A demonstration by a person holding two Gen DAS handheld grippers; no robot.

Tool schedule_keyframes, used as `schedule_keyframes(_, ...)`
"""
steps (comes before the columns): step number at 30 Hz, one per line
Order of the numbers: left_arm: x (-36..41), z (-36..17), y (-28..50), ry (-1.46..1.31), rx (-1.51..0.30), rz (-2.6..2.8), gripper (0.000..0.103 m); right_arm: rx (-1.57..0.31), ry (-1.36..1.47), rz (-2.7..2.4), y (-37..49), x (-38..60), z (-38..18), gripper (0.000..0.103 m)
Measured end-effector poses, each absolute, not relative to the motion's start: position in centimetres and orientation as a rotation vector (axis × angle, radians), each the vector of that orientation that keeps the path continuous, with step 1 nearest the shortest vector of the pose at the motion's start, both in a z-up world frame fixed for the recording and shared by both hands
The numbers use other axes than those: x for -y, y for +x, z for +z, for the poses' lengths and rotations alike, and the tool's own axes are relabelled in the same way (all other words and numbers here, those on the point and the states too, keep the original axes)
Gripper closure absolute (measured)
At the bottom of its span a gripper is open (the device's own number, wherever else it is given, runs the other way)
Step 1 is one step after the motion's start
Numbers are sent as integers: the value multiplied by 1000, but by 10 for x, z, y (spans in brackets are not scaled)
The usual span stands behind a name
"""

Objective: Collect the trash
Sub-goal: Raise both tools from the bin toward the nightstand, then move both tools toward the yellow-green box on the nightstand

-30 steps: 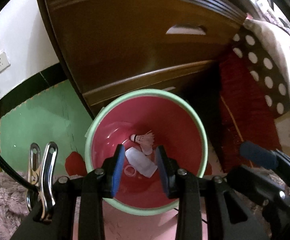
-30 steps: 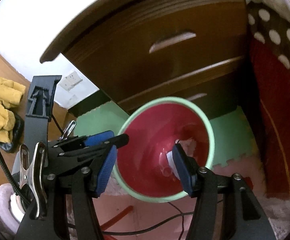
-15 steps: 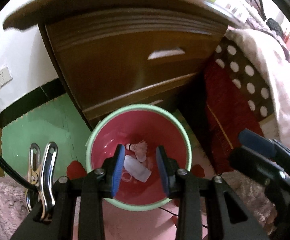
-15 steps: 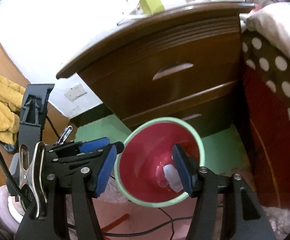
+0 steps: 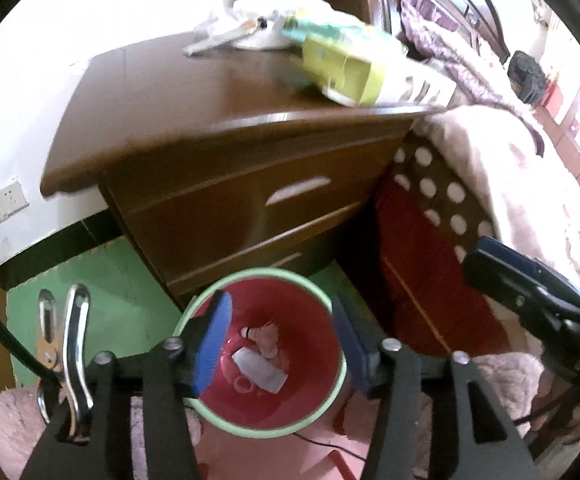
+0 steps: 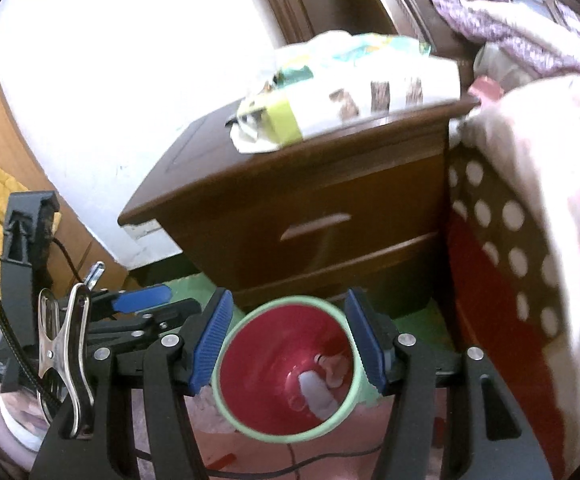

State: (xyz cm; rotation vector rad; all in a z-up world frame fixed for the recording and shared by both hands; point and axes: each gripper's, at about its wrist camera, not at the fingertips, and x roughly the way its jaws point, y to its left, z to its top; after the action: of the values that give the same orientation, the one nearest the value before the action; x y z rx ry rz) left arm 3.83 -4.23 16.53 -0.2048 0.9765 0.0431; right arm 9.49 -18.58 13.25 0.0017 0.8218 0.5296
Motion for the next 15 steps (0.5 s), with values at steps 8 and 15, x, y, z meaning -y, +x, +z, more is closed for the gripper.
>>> schedule_keyframes(8,43,198,55,-223,-937,29,41,-763,-21,509,108,192,163,43)
schedule_keyframes(15,46,225,81,-254,-896,13,41,-701,-4,479,131,203,189,42)
